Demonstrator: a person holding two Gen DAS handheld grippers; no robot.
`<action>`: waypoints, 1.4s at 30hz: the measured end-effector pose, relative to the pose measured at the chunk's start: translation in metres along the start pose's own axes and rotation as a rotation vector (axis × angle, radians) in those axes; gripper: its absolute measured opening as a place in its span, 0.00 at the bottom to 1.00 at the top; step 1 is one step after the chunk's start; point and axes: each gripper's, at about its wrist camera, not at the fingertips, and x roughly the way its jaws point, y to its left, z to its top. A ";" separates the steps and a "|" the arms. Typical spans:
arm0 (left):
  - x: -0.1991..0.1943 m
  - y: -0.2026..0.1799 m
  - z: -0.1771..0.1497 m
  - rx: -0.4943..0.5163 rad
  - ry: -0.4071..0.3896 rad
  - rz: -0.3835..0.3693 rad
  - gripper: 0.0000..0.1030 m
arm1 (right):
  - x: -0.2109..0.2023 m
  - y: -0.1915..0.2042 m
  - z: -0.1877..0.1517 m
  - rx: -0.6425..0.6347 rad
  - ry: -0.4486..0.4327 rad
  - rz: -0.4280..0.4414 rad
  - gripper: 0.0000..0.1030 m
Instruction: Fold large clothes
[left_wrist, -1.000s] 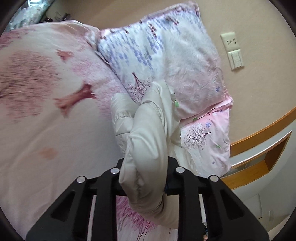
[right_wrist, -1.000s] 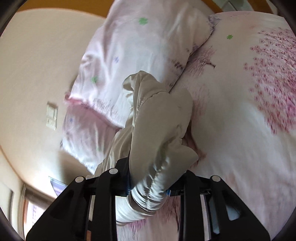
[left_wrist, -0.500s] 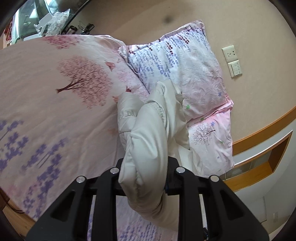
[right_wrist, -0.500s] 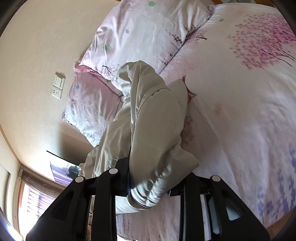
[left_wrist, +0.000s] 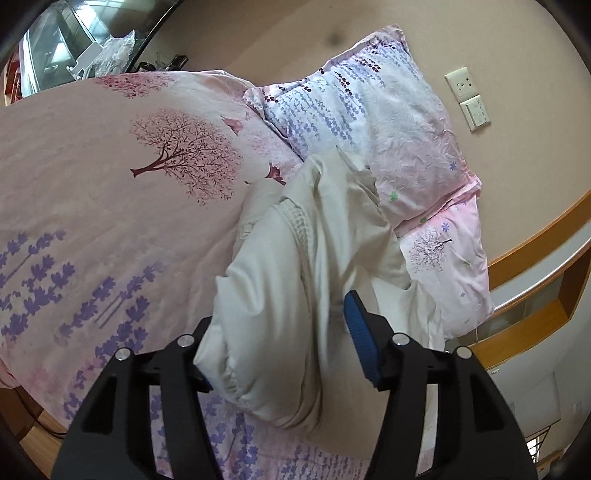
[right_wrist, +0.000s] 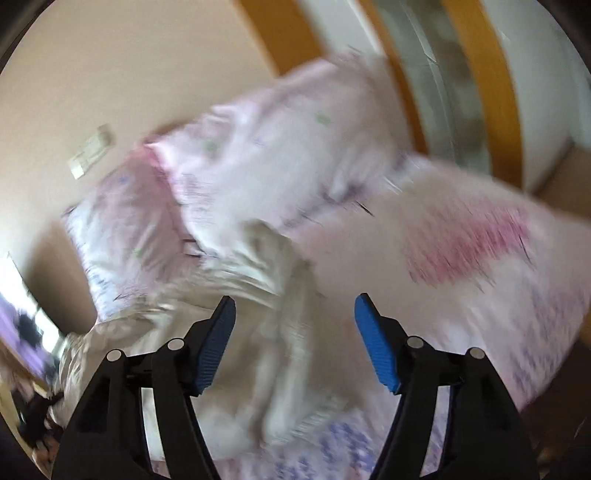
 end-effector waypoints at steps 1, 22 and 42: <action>0.000 0.000 0.000 -0.001 -0.001 -0.001 0.56 | 0.002 0.016 0.003 -0.041 0.008 0.048 0.58; -0.002 0.011 0.001 -0.041 -0.040 -0.045 0.44 | 0.139 0.222 -0.076 -0.454 0.546 0.230 0.21; -0.033 -0.107 -0.008 0.309 -0.148 -0.294 0.30 | 0.177 0.230 -0.089 -0.454 0.711 0.184 0.21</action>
